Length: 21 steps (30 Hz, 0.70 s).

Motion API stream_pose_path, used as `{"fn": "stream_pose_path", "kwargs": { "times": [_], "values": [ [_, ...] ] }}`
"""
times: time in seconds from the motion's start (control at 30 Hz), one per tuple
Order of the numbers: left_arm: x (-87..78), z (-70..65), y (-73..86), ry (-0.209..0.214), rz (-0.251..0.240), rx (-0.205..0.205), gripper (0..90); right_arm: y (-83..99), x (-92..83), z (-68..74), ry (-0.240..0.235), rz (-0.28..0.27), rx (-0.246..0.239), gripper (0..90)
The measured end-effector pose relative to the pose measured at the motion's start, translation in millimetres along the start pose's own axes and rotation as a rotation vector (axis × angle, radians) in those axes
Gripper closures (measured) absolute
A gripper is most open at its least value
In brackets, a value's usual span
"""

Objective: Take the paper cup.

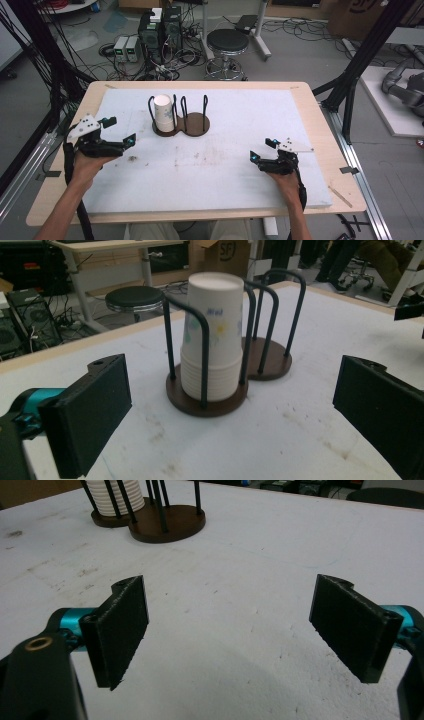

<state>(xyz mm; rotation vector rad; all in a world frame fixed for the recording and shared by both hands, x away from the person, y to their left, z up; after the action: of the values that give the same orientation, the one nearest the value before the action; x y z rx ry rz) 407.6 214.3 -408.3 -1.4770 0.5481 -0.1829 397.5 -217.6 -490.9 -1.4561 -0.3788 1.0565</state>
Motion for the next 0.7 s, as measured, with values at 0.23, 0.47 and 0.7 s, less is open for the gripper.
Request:
{"fn": "stream_pose_path", "kwargs": {
  "times": [0.23,0.47,0.7],
  "values": [
    [14.2,5.9,-33.4,0.042,0.000,0.032,2.0,0.2,0.1,-0.3,-0.001,0.002,0.001,16.3],
    [33.5,6.0,-65.0,0.087,0.001,0.074,2.0,0.3,0.4,0.2,-0.002,0.004,0.004,16.3],
    [51.1,7.7,-84.9,0.142,0.037,0.117,2.0,0.3,0.5,0.2,0.000,0.004,0.001,16.2]
  ]
}}
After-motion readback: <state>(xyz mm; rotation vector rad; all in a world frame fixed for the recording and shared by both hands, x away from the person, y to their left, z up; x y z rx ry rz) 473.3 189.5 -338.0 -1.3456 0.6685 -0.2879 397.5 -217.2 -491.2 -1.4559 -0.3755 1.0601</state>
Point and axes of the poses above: each handheld gripper's, and its own axes: x roughly forward along the jaws, y roughly out of its underside, z roughly to its left, the point moved 10 cm from there along x, roughly forward along the jaws, and after that the axes turned 13 degrees about -y, right-handed, at the moved point
